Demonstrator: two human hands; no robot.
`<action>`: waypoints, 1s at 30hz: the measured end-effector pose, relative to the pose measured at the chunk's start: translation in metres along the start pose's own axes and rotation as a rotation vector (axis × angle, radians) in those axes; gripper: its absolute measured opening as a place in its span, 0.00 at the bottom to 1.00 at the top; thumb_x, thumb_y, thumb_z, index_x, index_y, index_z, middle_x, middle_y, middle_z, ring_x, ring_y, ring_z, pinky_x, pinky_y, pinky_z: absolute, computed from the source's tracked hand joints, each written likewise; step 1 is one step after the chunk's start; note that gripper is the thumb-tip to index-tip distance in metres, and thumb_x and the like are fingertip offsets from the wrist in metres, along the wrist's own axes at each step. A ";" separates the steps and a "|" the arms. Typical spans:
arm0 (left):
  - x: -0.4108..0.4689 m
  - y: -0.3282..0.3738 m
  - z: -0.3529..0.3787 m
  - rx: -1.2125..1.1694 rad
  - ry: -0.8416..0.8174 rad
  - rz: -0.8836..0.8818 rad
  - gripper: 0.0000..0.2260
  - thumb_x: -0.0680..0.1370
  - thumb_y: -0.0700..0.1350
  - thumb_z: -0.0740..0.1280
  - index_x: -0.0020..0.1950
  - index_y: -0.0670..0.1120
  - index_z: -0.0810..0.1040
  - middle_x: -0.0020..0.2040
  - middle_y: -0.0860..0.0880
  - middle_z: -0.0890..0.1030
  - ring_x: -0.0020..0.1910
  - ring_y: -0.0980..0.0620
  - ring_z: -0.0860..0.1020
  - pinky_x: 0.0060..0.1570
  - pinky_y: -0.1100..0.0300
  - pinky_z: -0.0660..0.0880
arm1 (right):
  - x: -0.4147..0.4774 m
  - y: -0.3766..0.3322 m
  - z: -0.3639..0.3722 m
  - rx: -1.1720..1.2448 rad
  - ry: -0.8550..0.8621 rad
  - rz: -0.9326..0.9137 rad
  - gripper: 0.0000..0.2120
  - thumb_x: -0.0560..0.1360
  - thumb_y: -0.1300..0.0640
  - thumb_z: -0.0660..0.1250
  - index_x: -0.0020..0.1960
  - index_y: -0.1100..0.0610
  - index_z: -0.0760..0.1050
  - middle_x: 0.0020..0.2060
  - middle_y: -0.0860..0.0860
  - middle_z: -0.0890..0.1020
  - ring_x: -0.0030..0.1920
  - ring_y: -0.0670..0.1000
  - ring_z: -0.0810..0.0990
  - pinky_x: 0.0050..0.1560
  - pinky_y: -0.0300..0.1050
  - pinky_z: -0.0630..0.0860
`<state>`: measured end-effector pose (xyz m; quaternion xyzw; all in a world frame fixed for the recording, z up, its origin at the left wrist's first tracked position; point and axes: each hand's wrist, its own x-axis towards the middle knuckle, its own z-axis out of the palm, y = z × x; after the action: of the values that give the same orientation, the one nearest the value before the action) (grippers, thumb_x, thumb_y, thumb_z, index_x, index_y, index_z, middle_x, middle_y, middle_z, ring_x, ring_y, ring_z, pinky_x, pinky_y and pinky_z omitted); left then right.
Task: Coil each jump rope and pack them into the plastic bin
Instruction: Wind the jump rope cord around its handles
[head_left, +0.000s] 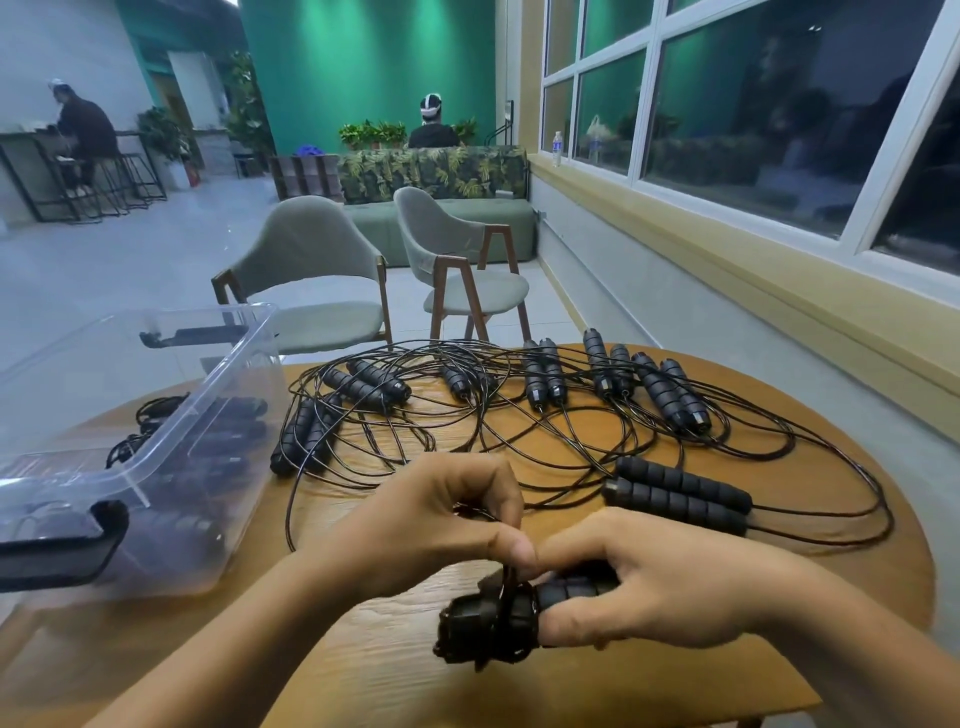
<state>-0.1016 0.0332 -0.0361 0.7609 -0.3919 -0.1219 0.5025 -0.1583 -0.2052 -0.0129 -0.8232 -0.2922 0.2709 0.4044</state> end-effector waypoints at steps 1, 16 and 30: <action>0.000 -0.001 -0.001 -0.066 0.013 0.002 0.13 0.74 0.47 0.79 0.43 0.41 0.79 0.38 0.51 0.79 0.38 0.52 0.75 0.41 0.58 0.70 | -0.002 -0.002 0.000 0.062 0.004 -0.028 0.10 0.84 0.53 0.72 0.58 0.37 0.84 0.45 0.46 0.83 0.44 0.51 0.80 0.47 0.49 0.79; 0.001 -0.009 0.023 0.127 0.303 -0.251 0.16 0.83 0.39 0.66 0.39 0.57 0.77 0.36 0.70 0.81 0.40 0.70 0.78 0.46 0.66 0.78 | 0.003 0.010 0.003 0.522 0.279 -0.184 0.19 0.79 0.43 0.71 0.64 0.50 0.72 0.53 0.71 0.84 0.40 0.64 0.75 0.35 0.50 0.70; 0.003 0.000 0.027 0.597 0.268 -0.054 0.08 0.86 0.54 0.58 0.50 0.59 0.75 0.35 0.67 0.78 0.38 0.64 0.78 0.36 0.68 0.69 | 0.005 0.007 0.003 0.399 0.764 -0.160 0.21 0.77 0.45 0.73 0.68 0.44 0.74 0.37 0.61 0.84 0.33 0.58 0.77 0.35 0.53 0.73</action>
<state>-0.1157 0.0130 -0.0486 0.8942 -0.3202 0.0864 0.3007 -0.1546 -0.2040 -0.0214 -0.7450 -0.1262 -0.0342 0.6541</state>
